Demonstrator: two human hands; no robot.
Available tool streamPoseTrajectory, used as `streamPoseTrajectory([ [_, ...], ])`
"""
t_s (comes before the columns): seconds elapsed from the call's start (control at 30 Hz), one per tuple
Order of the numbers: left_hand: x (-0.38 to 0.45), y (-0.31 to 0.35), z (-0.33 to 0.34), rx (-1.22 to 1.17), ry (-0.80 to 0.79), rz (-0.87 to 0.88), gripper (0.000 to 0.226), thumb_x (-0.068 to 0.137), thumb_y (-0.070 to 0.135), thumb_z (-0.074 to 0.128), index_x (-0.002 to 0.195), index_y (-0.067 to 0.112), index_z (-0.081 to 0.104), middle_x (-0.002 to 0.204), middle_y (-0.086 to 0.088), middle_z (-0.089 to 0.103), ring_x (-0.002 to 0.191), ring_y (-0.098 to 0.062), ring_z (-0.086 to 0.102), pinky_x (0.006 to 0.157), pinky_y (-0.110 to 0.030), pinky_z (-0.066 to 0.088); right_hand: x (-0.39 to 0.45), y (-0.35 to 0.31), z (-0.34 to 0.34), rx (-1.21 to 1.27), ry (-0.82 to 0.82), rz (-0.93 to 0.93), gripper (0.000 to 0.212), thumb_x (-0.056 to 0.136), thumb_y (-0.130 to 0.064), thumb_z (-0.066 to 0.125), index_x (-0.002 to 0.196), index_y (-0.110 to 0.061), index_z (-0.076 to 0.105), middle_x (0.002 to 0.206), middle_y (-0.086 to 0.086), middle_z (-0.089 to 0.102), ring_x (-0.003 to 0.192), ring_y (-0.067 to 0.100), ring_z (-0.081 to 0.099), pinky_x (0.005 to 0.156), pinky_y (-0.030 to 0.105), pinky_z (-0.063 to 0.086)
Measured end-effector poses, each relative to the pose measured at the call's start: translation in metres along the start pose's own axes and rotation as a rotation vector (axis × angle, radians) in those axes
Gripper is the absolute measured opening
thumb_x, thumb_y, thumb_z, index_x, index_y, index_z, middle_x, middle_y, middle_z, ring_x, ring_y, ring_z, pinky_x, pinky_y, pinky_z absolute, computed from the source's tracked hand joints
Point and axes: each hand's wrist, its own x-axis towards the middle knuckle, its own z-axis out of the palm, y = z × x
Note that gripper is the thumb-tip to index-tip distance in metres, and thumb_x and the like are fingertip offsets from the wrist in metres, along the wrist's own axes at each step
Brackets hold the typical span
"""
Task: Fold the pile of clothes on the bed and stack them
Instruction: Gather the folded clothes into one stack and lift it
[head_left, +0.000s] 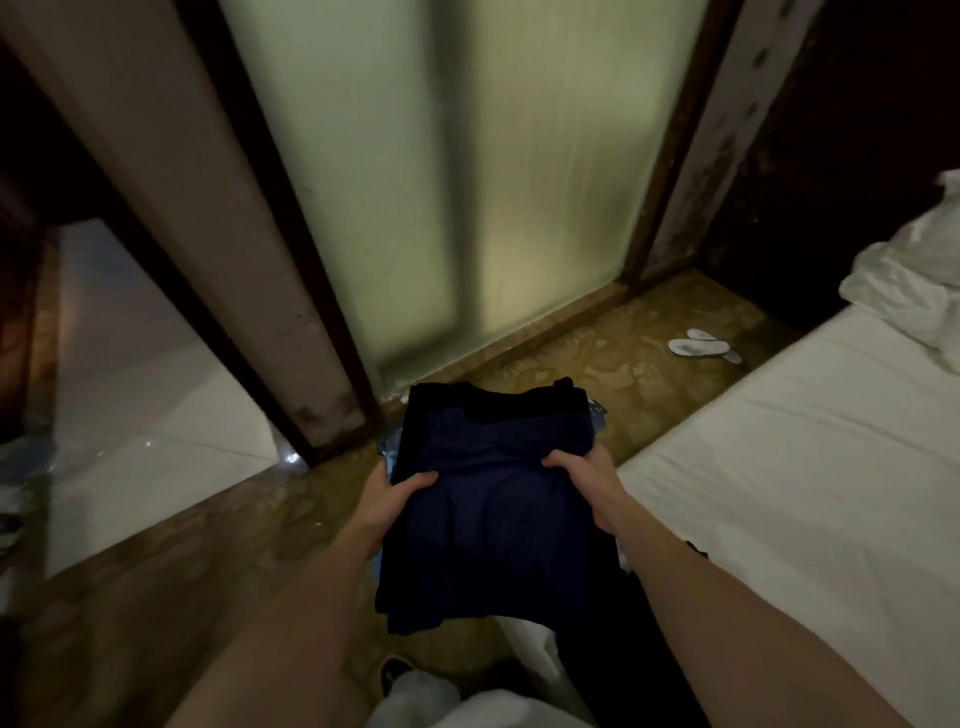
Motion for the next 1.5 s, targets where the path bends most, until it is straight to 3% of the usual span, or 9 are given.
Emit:
streamPoseTrajectory([
  [0.13,0.010,0.015,-0.058,-0.103,0.020,0.000,0.056,0.078,0.018,0.083,0.128,0.020,0.057,0.119,-0.002,0.069,0.105,-0.022,0.069,0.078,-0.031,0.057,0.011,-0.013,0.068,-0.040,-0.071,0.006,0.037,0.073,-0.003,0.075,0.105,-0.018,0.067,0.104,0.004,0.072,0.098,0.023,0.067,0.091,0.042,0.055],
  [0.23,0.018,0.023,-0.107,-0.166,0.060,0.004,0.053,0.079,0.017,0.082,0.127,0.020,0.058,0.119,-0.005,0.070,0.105,-0.023,0.070,0.084,-0.035,0.057,0.022,-0.018,0.125,-0.079,-0.124,0.014,0.044,0.070,-0.007,0.079,0.111,-0.016,0.067,0.105,0.005,0.072,0.098,0.024,0.068,0.090,0.043,0.056],
  [0.47,0.031,0.031,-0.233,-0.237,0.190,0.009,0.066,0.073,0.026,0.088,0.131,0.021,0.056,0.121,-0.007,0.070,0.104,-0.025,0.070,0.092,-0.043,0.057,0.036,-0.027,0.270,-0.131,-0.287,0.003,0.031,0.077,0.001,0.077,0.102,-0.013,0.067,0.100,0.006,0.070,0.093,0.021,0.067,0.072,0.030,0.055],
  [0.67,0.024,0.044,-0.323,-0.262,0.359,0.015,0.050,0.077,0.021,0.084,0.121,0.020,0.059,0.114,-0.006,0.071,0.099,-0.025,0.071,0.082,-0.038,0.058,0.040,-0.026,0.379,-0.191,-0.412,0.006,0.050,0.069,-0.005,0.083,0.116,-0.011,0.066,0.109,0.008,0.071,0.098,0.023,0.068,0.088,0.039,0.057],
  [0.93,0.025,0.057,-0.413,-0.304,0.534,0.048,0.054,0.080,0.033,0.081,0.127,0.020,0.057,0.116,-0.003,0.069,0.102,-0.024,0.069,0.084,-0.037,0.057,0.047,-0.037,0.501,-0.259,-0.581,0.010,0.034,0.074,-0.007,0.081,0.102,-0.017,0.065,0.103,0.007,0.071,0.095,0.023,0.069,0.083,0.037,0.058],
  [1.17,0.057,0.080,-0.481,-0.307,0.657,0.083,0.048,0.081,0.030,0.081,0.123,0.019,0.061,0.117,-0.005,0.070,0.102,-0.023,0.070,0.089,-0.040,0.057,0.080,-0.049,0.604,-0.307,-0.674,0.019,0.051,0.070,-0.012,0.084,0.116,-0.013,0.063,0.108,0.007,0.070,0.097,0.024,0.069,0.089,0.042,0.057],
  [1.3,0.079,0.106,-0.514,-0.317,0.722,0.110,0.039,0.084,0.025,0.078,0.118,0.021,0.059,0.112,-0.001,0.068,0.100,-0.021,0.067,0.077,-0.031,0.055,0.097,-0.068,0.661,-0.316,-0.714,0.003,0.049,0.072,-0.011,0.083,0.115,-0.018,0.059,0.109,0.006,0.068,0.098,0.023,0.067,0.087,0.038,0.057],
  [1.4,0.098,0.119,-0.541,-0.330,0.766,0.129,0.045,0.083,0.026,0.079,0.123,0.020,0.058,0.116,-0.002,0.068,0.103,-0.021,0.066,0.084,-0.033,0.054,0.109,-0.084,0.700,-0.347,-0.769,-0.015,0.036,0.076,-0.010,0.081,0.103,-0.021,0.060,0.104,0.005,0.068,0.096,0.022,0.066,0.084,0.035,0.056],
  [1.5,0.116,0.126,-0.568,-0.356,0.785,0.116,0.059,0.080,0.030,0.082,0.131,0.020,0.054,0.120,-0.001,0.066,0.107,-0.023,0.065,0.093,-0.039,0.054,0.121,-0.094,0.736,-0.379,-0.795,-0.027,0.042,0.074,-0.012,0.082,0.111,-0.018,0.062,0.105,0.006,0.069,0.097,0.023,0.067,0.088,0.038,0.057],
])
